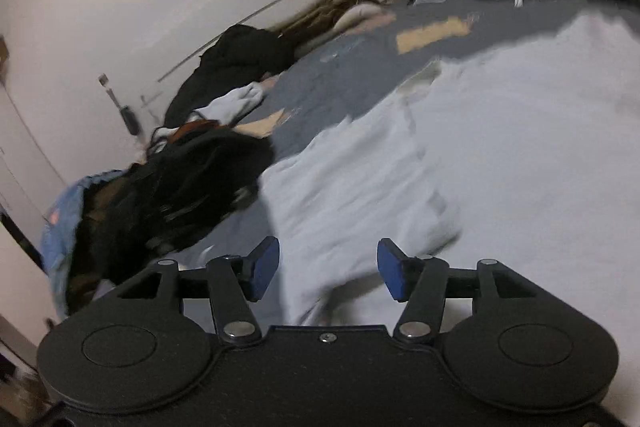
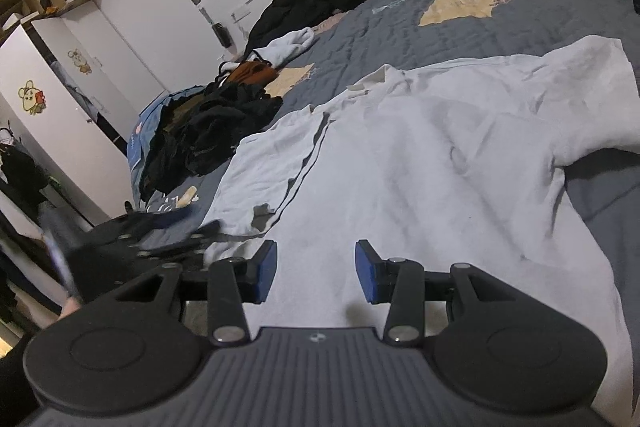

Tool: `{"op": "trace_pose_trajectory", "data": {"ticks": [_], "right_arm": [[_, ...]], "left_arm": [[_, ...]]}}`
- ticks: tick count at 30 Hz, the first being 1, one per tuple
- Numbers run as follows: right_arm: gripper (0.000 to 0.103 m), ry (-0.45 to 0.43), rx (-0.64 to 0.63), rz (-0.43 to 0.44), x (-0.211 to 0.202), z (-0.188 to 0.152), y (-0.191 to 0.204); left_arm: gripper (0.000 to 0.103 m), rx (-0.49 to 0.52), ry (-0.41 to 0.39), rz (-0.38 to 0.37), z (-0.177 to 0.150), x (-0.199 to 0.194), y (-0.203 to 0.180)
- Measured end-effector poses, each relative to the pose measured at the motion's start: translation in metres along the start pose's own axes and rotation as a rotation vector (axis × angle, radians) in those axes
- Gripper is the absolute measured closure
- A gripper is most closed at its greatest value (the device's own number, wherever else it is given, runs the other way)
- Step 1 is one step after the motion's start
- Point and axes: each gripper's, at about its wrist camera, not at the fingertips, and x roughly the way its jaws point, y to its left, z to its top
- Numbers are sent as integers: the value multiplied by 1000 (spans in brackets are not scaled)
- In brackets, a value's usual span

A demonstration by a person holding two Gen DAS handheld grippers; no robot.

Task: Fold clothes
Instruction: 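Lay the sleeve flat on the bed with the left gripper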

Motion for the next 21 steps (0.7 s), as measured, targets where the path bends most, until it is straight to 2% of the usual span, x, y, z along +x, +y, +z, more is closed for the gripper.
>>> {"op": "trace_pose_trajectory", "data": {"ticks": [4, 6, 7, 8, 9, 11, 15, 18, 21], "right_arm": [[61, 0, -14, -2, 1, -1, 4], [61, 7, -26, -2, 4, -2, 6], [61, 11, -30, -3, 5, -3, 7], [61, 16, -31, -4, 6, -4, 8], [61, 22, -32, -3, 8, -5, 8], [61, 31, -37, -5, 10, -6, 8], [61, 43, -35, -4, 10, -7, 5], [61, 45, -27, -6, 10, -7, 2], [61, 46, -23, -9, 9, -6, 1]], "left_arm": [[49, 182, 19, 41, -8, 21, -16], [57, 267, 13, 71, -9, 31, -21], [58, 309, 10, 87, -10, 36, -24], [67, 351, 8, 102, -10, 41, -27], [79, 393, 5, 117, -11, 46, -30], [81, 478, -1, 148, -12, 56, -36], [81, 496, 38, 195, -38, 53, -15], [81, 494, 43, 206, -50, 48, -7], [79, 488, 32, 193, -49, 43, -8]]}}
